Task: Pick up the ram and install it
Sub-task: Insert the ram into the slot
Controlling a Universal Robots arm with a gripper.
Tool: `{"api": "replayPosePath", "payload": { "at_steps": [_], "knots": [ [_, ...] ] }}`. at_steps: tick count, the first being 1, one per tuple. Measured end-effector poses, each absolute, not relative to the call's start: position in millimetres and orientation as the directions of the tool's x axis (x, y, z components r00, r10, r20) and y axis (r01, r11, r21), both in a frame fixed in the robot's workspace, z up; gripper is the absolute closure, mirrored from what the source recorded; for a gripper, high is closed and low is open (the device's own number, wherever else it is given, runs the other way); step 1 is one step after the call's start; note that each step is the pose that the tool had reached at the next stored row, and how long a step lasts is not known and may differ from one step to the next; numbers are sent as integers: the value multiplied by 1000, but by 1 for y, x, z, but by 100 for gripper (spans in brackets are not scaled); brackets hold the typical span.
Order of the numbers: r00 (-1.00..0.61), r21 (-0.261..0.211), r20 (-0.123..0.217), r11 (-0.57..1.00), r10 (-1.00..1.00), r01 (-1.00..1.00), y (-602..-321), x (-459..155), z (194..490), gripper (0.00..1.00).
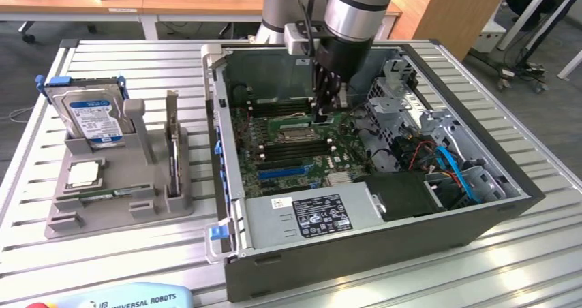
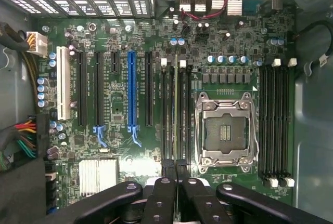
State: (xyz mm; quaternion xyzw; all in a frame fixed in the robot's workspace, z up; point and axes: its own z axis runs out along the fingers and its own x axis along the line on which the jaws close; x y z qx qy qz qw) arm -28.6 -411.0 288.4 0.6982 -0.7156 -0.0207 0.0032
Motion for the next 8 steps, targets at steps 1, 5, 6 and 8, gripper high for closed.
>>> {"api": "replayPosePath", "payload": {
  "at_steps": [1,5,6,8],
  "knots": [
    [-25,34,-24,24,-999,-999,-411,-29,287,89],
    [-25,34,-24,24,-999,-999,-411,-29,284,89],
    [-25,34,-24,24,-999,-999,-411,-29,283,89],
    [-25,34,-24,24,-999,-999,-411,-29,281,89]
  ]
}}
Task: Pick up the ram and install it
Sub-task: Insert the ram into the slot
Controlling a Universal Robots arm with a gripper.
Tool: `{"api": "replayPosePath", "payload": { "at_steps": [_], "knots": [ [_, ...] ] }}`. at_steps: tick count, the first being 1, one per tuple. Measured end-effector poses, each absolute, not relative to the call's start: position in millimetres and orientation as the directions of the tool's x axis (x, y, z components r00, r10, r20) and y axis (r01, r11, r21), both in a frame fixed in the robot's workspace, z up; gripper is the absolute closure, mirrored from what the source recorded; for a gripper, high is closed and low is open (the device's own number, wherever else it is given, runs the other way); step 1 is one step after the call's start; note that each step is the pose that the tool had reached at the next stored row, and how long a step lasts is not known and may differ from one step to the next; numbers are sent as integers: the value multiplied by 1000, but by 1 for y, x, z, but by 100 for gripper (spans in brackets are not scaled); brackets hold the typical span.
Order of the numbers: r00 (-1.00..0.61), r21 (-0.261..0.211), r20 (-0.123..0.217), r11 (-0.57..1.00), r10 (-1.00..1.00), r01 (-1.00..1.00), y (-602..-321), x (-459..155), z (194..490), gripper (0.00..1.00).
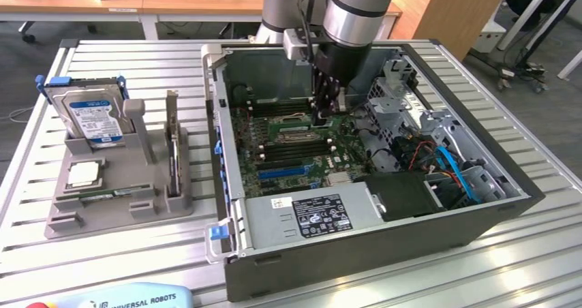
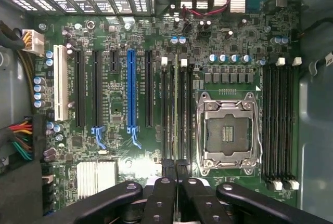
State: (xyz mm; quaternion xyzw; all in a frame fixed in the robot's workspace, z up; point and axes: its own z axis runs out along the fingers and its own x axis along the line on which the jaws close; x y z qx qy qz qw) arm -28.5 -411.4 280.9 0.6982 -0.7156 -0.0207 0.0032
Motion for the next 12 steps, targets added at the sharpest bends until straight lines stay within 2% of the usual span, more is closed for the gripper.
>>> {"api": "replayPosePath", "payload": {
  "at_steps": [12],
  "knots": [
    [-25,34,-25,24,-999,-999,-414,-29,280,89]
  ]
}}
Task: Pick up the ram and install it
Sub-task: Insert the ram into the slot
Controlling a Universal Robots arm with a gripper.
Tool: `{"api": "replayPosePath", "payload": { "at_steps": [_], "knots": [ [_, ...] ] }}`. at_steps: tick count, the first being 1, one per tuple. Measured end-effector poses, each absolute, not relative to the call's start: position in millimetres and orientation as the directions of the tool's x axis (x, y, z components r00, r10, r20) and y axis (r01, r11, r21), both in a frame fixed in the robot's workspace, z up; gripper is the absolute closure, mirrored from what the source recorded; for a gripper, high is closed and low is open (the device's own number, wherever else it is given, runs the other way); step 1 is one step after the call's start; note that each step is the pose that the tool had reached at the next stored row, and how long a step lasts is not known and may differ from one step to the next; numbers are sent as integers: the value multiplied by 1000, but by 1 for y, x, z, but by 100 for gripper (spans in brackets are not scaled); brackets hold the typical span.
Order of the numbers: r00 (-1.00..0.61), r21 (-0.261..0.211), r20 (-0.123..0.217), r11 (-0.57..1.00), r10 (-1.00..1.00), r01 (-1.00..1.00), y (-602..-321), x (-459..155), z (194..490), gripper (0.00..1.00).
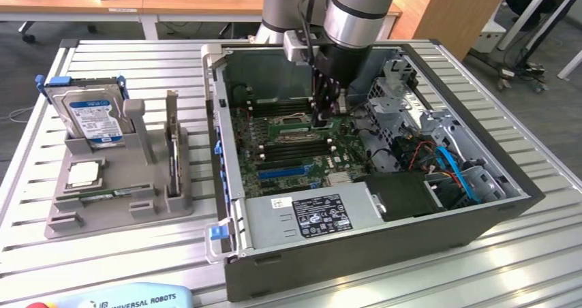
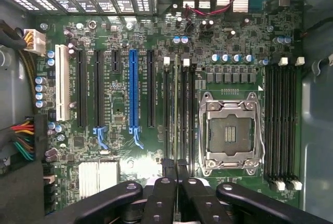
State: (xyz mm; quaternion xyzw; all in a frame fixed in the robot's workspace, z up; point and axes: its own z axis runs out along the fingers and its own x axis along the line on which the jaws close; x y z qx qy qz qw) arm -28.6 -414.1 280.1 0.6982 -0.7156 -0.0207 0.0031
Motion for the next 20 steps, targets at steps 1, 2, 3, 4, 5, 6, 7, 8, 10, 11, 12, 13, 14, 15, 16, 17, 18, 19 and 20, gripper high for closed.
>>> {"api": "replayPosePath", "payload": {
  "at_steps": [1,2,3,4,5,6,7,8,10,11,12,13,14,15,16,17,18,19,20],
  "knots": [
    [-25,34,-25,24,-999,-999,-414,-29,279,89],
    [-25,34,-24,24,-999,-999,-414,-29,278,89],
    [-25,34,-25,24,-999,-999,-414,-29,277,89],
    [-25,34,-25,24,-999,-999,-414,-29,276,89],
    [-25,34,-24,24,-999,-999,-414,-29,276,89],
    [-25,34,-25,24,-999,-999,-414,-29,275,89],
    [-25,34,-24,24,-999,-999,-415,-29,275,89],
    [-25,34,-24,24,-999,-999,-415,-29,275,89],
    [-25,34,-24,24,-999,-999,-414,-29,275,89],
    [-25,34,-24,24,-999,-999,-415,-29,275,89],
    [-25,34,-25,24,-999,-999,-415,-29,275,89],
    [-25,34,-25,24,-999,-999,-415,-29,275,89],
    [-25,34,-25,24,-999,-999,-415,-29,275,89],
    [-25,34,-25,24,-999,-999,-415,-29,274,89],
    [-25,34,-25,24,-999,-999,-415,-29,274,89],
    [-25,34,-25,24,-999,-999,-415,-29,273,89],
    [-25,34,-25,24,-999,-999,-415,-29,272,89],
    [-25,34,-25,24,-999,-999,-415,-29,270,89],
    [-25,34,-25,24,-999,-999,-416,-29,270,89]
  ]
}}
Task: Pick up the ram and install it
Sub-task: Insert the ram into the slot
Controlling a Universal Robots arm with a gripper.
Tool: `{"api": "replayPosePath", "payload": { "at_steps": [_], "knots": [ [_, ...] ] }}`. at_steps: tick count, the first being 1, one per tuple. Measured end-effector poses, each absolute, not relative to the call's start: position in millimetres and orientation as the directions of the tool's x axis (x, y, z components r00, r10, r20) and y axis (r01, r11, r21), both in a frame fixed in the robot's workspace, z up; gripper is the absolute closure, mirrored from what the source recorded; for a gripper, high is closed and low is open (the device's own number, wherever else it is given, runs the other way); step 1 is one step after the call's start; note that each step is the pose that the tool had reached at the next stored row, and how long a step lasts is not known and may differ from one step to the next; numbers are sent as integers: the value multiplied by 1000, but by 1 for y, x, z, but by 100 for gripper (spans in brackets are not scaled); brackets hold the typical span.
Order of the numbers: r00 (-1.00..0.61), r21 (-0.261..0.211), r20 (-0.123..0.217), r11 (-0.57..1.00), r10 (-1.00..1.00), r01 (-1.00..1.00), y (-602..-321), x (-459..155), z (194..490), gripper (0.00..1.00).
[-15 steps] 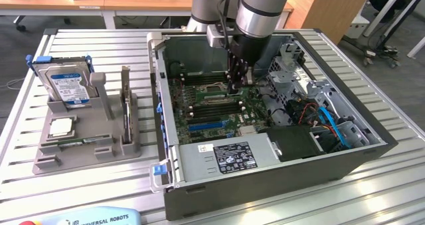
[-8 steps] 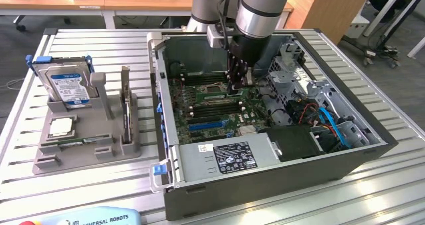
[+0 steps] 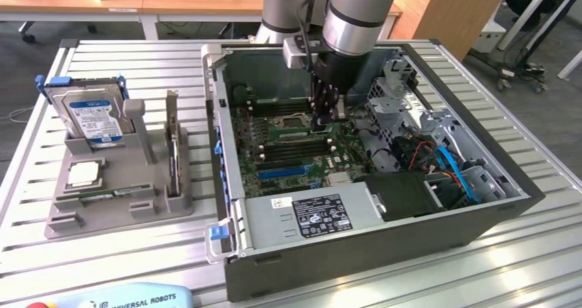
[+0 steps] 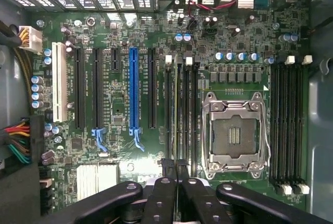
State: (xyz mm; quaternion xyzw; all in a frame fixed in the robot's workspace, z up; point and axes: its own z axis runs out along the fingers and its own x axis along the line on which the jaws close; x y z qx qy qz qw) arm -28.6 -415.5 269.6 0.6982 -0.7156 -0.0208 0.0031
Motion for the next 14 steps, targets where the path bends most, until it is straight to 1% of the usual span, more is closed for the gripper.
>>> {"api": "replayPosePath", "payload": {
  "at_steps": [14],
  "knots": [
    [-25,34,-25,24,-999,-999,-416,-29,261,89]
  ]
}}
